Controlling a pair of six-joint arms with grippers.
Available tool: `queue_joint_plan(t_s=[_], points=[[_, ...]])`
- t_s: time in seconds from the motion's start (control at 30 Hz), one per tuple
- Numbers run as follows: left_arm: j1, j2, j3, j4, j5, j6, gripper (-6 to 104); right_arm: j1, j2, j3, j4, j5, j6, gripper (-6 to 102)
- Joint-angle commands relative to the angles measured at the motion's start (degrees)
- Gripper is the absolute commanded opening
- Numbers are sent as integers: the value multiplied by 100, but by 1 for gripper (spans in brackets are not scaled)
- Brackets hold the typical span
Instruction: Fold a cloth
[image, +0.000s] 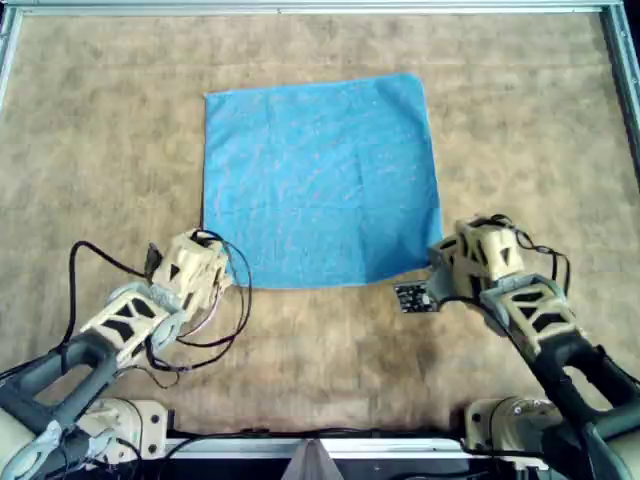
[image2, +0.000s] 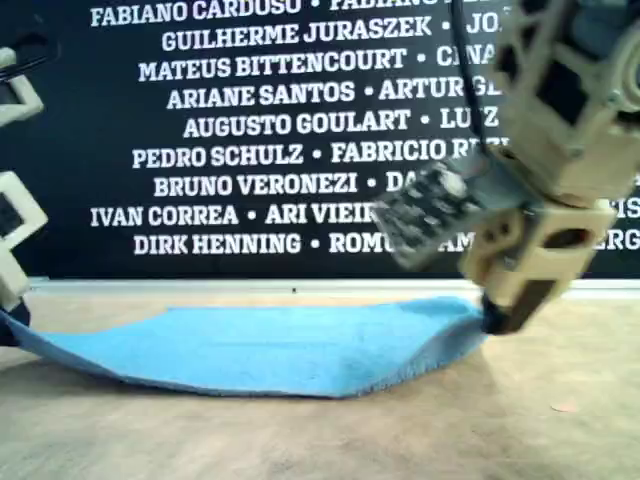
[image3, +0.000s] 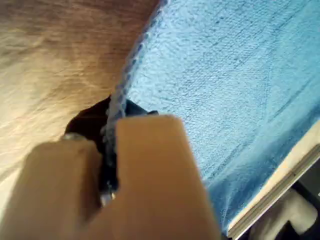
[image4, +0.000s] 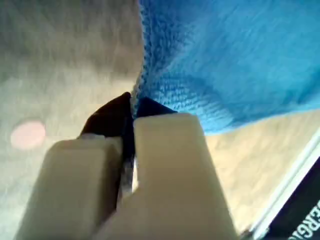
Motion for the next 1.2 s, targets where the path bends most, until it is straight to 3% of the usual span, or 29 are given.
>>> queue_joint_plan(t_s=[0.0, 0.2, 0.27, 0.47, 0.63, 1.0, 1.17], points=[[185, 316, -79, -70, -44, 18, 0, 53, 360, -97, 88, 70, 202, 0], [1143, 229, -246, -105, 35, 35, 0, 0, 185, -316, -97, 88, 229, 0], [1310, 220, -387, -114, 62, 62, 0, -18, 123, -475, -308, 88, 220, 0], [1266, 211, -958, -123, 62, 334, 0, -18, -721, -1169, -888, 97, 229, 0], [1327, -185, -1687, -132, 62, 343, 1, -62, -1670, -2118, -1318, 97, 202, 0], [1345, -2883, -4597, -132, -9, 352, 1, -369, -3542, -4711, -1617, 88, 132, 0], [1687, -3797, -5915, -132, 53, 352, 1, -466, -4438, -5985, -1626, 88, 132, 0]])
